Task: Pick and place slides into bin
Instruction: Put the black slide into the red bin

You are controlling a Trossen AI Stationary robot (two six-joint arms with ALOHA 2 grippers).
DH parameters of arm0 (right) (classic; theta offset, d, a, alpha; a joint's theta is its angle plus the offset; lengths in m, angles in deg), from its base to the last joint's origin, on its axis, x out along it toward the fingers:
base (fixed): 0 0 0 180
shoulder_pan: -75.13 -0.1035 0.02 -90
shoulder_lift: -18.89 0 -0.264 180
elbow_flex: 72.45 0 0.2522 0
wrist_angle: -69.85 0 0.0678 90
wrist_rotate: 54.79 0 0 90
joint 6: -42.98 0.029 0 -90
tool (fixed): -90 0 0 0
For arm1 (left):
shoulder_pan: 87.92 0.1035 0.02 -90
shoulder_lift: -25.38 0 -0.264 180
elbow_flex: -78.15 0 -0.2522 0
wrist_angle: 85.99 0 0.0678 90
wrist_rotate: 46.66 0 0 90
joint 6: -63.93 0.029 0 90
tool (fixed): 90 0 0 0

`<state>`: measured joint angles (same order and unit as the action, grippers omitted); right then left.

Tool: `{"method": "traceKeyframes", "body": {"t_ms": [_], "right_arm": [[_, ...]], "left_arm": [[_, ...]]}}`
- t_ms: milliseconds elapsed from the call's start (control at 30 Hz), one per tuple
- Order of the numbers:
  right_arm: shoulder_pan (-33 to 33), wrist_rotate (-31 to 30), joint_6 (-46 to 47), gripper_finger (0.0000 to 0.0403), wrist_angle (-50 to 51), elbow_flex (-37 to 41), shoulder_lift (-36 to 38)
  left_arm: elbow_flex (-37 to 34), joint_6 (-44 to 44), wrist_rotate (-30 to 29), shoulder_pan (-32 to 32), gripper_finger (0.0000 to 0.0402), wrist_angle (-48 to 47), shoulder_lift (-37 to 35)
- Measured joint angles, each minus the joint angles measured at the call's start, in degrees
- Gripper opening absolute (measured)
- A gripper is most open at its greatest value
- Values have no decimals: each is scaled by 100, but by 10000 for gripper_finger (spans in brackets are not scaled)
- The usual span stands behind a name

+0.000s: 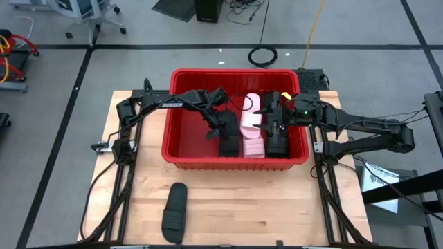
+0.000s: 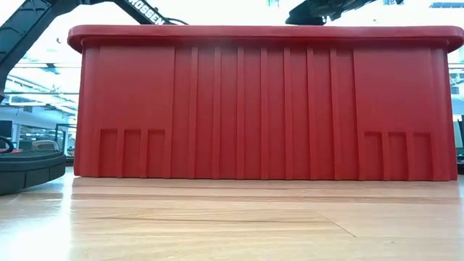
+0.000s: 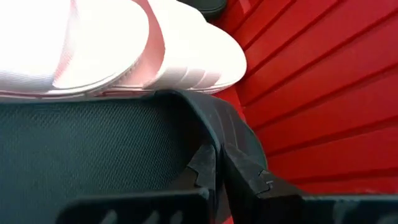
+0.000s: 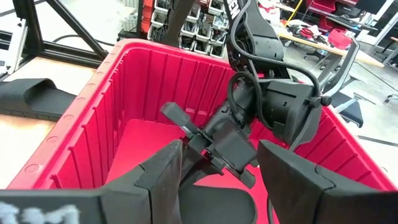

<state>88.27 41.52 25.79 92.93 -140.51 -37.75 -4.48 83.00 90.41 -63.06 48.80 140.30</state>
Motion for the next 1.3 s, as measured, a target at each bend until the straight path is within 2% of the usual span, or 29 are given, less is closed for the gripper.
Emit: {"method": "traceKeyframes", "body": {"t_ms": [133,300,667,867,1133,1300], "right_arm": [[0,1,0,201,3,0,-5],[0,0,0,201,57,0,-7],[0,0,-5,201,85,0,-7],[0,0,-8,201,82,0,-19],[0,-2,-25,201,90,0,-162],[0,-14,-89,201,38,0,-192]], "left_arm": [[0,-20,-72,20,12,129,0],[0,-324,-261,50,39,417,0],[0,-527,-260,59,166,175,0],[0,-635,-414,99,215,226,-102],[0,-635,-809,194,238,334,-749],[2,-575,-1437,238,239,458,-1356]]}}
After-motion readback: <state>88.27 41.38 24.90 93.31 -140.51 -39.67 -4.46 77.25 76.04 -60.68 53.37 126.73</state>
